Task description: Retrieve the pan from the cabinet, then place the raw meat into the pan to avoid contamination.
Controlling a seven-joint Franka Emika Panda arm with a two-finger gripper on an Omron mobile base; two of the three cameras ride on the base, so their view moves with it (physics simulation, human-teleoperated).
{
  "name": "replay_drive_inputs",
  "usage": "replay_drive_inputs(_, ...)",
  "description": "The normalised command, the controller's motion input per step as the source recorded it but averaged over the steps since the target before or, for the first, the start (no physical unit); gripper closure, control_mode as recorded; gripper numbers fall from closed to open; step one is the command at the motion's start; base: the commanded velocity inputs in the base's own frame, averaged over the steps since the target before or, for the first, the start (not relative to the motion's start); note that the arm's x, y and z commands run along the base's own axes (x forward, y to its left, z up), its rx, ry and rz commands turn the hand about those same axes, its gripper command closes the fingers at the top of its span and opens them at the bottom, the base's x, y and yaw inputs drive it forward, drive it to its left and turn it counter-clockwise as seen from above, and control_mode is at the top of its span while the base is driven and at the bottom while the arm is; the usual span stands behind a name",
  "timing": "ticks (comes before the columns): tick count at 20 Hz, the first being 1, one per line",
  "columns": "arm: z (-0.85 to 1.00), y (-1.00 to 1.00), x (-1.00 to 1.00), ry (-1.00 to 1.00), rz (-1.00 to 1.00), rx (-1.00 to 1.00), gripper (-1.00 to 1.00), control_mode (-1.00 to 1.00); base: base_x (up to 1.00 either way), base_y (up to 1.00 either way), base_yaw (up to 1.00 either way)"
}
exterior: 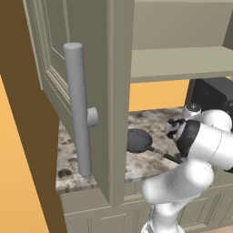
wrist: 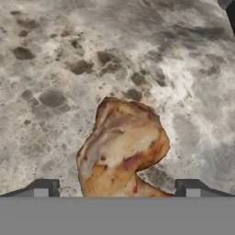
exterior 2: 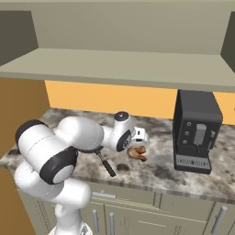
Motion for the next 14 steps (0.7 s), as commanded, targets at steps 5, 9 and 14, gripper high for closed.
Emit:
replay_drive_inputs(5, -0.27, -0.06, -0.03, 0.00, -0.14, 0.00, -1.00, -1.00, 0.00, 0.00, 0.00)
replay_drive_inputs(9, -0.28, 0.00, -0.07, 0.00, -0.20, 0.00, -1.00, -1.00, 0.00, 0.00, 0.00)
replay_drive_inputs(14, -0.30, 0.02, -0.01, 0.01, -0.18, 0.01, -1.00, -1.00, 0.00, 0.00, 0.00)
